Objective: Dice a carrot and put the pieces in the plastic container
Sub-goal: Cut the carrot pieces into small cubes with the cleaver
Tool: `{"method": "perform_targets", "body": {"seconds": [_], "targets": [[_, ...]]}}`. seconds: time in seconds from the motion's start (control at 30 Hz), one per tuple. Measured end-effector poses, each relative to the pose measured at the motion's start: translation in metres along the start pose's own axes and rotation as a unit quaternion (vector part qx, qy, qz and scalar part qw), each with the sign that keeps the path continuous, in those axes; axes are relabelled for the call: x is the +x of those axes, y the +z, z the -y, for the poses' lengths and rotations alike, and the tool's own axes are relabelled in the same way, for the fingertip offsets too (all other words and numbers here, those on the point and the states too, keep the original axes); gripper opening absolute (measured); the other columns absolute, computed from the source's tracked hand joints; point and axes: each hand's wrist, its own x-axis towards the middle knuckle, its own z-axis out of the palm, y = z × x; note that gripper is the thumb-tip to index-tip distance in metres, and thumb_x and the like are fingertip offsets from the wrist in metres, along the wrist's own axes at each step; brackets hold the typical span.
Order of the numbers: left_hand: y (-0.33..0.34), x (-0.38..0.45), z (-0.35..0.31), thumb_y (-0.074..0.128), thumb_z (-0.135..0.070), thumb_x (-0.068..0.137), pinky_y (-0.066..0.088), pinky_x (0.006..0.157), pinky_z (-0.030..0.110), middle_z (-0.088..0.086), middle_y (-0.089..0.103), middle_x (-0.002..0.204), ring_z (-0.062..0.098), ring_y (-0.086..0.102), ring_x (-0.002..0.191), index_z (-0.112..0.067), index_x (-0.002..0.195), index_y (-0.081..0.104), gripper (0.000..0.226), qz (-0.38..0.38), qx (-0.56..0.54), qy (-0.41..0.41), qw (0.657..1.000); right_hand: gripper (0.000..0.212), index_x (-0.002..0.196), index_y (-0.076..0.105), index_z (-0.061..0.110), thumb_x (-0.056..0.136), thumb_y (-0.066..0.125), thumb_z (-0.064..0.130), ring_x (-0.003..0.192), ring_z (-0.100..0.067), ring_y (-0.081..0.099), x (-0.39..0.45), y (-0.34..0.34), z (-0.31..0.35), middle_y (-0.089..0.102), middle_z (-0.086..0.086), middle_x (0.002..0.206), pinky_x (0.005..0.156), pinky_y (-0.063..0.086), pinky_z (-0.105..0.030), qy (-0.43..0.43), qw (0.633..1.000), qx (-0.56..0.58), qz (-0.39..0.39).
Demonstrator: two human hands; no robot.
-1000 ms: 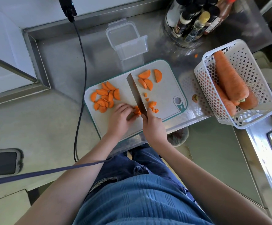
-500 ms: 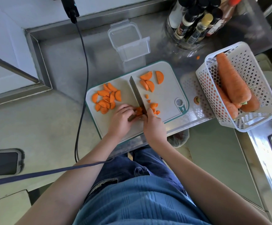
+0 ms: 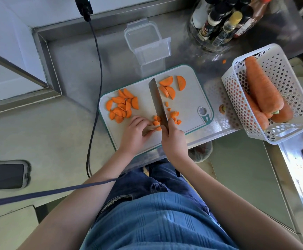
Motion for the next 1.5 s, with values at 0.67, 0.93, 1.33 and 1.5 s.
{"method": "perform_targets", "body": {"seconds": [0.67,0.93,1.33,1.5], "targets": [[0.002,0.001,0.000,0.072,-0.009,0.075,0.044,0.078,0.036,0.010,0.063,0.089,0.023,0.049,0.092,-0.003,0.090,0.065,0.018,-0.006,0.004,-0.008,1.000,0.005,0.103,0.037,0.012,0.101,0.035,0.016,0.064,-0.030,0.049,0.007,0.021,-0.003,0.051,-0.010,0.074,0.052,0.034,-0.033,0.001,0.994,-0.112,0.013],[0.007,-0.002,0.000,0.048,-0.011,0.091,0.044,0.097,0.032,0.013,0.065,0.116,0.025,0.056,0.111,0.001,0.108,0.068,0.028,0.010,0.041,0.112,0.993,0.018,0.091,0.038,0.013,0.101,0.039,0.029,0.071,-0.033,0.055,0.015,0.012,-0.009,0.058,-0.013,0.083,0.059,0.043,-0.037,0.021,0.999,-0.010,0.025],[0.007,0.006,-0.014,0.054,-0.009,0.084,0.043,0.088,0.025,0.012,0.072,0.097,0.022,0.061,0.099,0.000,0.095,0.072,0.023,0.031,0.069,0.111,0.991,0.006,0.106,0.037,0.015,0.100,0.036,0.014,0.076,-0.036,0.059,0.014,0.012,-0.014,0.060,-0.015,0.089,0.067,0.053,-0.047,-0.003,0.996,-0.092,0.008],[-0.003,0.009,-0.028,0.046,-0.020,0.088,0.050,0.080,0.030,0.011,0.071,0.101,0.027,0.066,0.092,-0.005,0.110,0.069,0.035,0.048,0.008,0.023,0.999,0.019,0.115,0.045,0.009,0.100,0.040,0.020,0.078,-0.034,0.055,0.023,-0.010,-0.016,0.060,-0.012,0.086,0.063,0.044,-0.037,-0.033,0.999,-0.022,0.001]]}}
